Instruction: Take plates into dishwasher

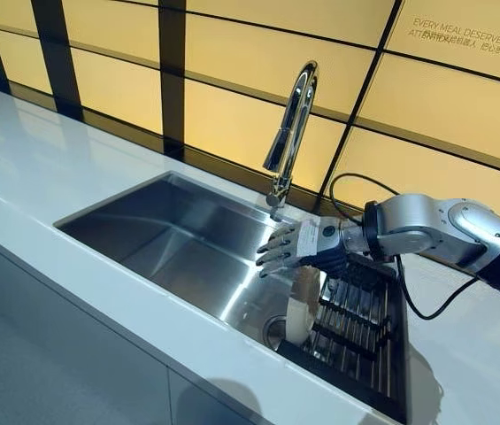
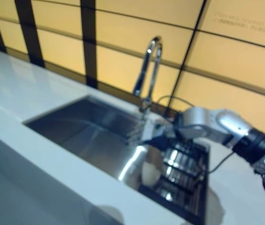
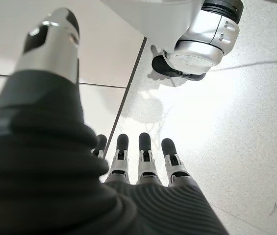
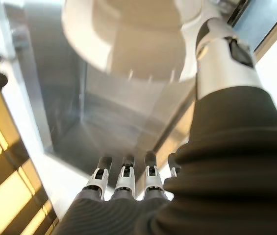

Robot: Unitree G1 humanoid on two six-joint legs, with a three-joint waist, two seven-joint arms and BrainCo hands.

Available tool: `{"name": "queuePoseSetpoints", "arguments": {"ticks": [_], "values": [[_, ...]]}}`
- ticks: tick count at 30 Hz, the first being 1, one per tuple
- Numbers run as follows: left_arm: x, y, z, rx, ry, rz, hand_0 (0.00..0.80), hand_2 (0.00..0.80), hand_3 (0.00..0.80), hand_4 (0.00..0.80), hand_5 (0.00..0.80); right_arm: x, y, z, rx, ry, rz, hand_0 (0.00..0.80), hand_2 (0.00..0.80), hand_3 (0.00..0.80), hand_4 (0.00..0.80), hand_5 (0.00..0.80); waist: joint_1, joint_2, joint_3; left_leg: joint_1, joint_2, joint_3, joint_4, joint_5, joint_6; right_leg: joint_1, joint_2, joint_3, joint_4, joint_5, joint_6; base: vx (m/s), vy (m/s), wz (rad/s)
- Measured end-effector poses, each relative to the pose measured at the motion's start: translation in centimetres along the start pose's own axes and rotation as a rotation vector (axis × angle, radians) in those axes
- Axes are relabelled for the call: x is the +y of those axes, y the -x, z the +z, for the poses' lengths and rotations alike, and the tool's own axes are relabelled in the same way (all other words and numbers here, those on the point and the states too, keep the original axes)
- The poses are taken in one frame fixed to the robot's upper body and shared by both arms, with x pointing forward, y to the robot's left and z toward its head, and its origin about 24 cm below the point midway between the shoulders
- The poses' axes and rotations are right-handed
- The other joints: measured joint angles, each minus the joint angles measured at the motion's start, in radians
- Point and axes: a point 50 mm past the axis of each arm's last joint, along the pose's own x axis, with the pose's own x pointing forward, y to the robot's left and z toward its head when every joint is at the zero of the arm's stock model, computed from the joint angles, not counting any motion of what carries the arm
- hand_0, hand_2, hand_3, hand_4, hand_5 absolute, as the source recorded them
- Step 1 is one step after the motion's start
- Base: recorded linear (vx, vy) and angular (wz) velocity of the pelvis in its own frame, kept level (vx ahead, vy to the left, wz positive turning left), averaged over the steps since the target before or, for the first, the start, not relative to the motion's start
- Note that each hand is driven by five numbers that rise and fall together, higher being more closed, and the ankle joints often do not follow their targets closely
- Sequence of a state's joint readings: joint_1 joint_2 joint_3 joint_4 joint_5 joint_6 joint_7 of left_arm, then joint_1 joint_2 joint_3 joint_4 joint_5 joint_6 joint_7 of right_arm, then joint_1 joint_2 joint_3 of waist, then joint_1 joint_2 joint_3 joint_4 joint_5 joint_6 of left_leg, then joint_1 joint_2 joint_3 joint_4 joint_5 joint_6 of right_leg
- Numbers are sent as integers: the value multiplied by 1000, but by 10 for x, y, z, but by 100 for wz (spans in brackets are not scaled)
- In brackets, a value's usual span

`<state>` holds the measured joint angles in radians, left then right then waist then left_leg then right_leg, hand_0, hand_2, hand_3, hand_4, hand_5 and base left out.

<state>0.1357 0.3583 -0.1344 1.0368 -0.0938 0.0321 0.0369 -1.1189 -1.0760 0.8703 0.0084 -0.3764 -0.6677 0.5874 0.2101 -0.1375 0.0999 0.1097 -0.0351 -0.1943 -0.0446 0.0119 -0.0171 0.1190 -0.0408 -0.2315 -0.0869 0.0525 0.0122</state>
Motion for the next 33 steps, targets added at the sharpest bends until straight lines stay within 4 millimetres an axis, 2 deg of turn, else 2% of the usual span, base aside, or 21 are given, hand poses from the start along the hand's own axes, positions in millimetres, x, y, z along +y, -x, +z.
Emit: {"name": "queuePoseSetpoints", "arguments": {"ticks": [19, 33], "values": [[0, 0, 0, -5, 4, 1, 0, 0, 0, 0, 0, 22, -1, -3, 17, -92, 36, 0, 0, 0, 0, 0, 0, 2, 12, 1, 2, 1, -2, -1, -1, 0, 1, 0, -1, -1, -2, 0, 0, 0], [0, 0, 2, -13, 4, 1, 0, 0, 0, 0, 0, 23, -2, -3, 14, -101, 33, 0, 0, 0, 0, 0, 2, -5, 26, 0, 2, 1, -4, -1, -1, -1, 2, 0, -1, -2, -2, 0, 0, 0]]}}
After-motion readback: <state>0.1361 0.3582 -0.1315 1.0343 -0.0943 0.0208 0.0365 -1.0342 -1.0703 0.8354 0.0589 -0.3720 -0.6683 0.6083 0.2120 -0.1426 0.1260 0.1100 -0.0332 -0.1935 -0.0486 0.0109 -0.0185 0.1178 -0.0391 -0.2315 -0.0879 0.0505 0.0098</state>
